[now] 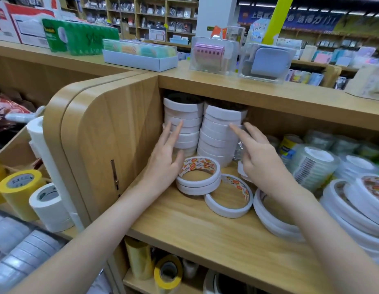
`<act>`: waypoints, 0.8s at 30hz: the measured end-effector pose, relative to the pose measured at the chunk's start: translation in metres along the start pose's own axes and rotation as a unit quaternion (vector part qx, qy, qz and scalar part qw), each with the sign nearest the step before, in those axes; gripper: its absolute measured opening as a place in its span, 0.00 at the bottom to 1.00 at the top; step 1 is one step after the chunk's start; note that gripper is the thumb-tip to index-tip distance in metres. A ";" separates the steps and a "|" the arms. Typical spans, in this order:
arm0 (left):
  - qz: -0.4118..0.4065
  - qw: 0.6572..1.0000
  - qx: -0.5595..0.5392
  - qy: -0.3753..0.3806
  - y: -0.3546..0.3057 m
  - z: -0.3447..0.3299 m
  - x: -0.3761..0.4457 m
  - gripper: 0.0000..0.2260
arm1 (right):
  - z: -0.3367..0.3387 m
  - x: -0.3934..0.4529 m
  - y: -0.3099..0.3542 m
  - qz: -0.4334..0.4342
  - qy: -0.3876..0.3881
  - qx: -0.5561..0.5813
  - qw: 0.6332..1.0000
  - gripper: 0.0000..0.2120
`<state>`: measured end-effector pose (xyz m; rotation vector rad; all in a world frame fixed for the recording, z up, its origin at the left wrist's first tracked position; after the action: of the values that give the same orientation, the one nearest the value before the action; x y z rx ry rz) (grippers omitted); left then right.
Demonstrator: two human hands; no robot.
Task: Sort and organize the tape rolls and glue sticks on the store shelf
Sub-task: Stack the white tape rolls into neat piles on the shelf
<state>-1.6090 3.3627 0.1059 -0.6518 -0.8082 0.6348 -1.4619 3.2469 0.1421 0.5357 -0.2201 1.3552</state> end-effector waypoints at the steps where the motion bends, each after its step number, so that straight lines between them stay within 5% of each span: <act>1: 0.005 1.000 -0.004 0.001 0.001 0.001 0.000 0.28 | 0.003 -0.002 0.000 0.003 -0.004 0.016 1.000 0.30; 9: -0.016 0.999 -0.048 0.019 0.011 0.008 -0.027 0.19 | 0.005 -0.029 0.002 0.039 -0.008 0.040 0.998 0.16; 14: -0.052 0.998 0.025 0.040 -0.001 0.000 -0.041 0.18 | 0.013 -0.007 0.006 0.026 -0.054 0.050 0.997 0.24; 24: -0.019 0.999 0.044 0.004 -0.014 0.009 -0.022 0.19 | -0.001 0.000 0.007 -0.045 -0.002 -0.019 0.999 0.38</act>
<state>-1.6242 3.3405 0.1114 -0.5581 -0.7785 0.6286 -1.4691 3.2484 0.1428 0.5111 -0.2209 1.2604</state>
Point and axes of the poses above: each hand's wrist, its own x-axis towards the middle knuckle, its own z-axis out of the back of the hand, y = z × x, the point moved 6 cm from there along x, towards the middle knuckle, and after that the axes turned 6 degrees about z, right-handed, at the moved point
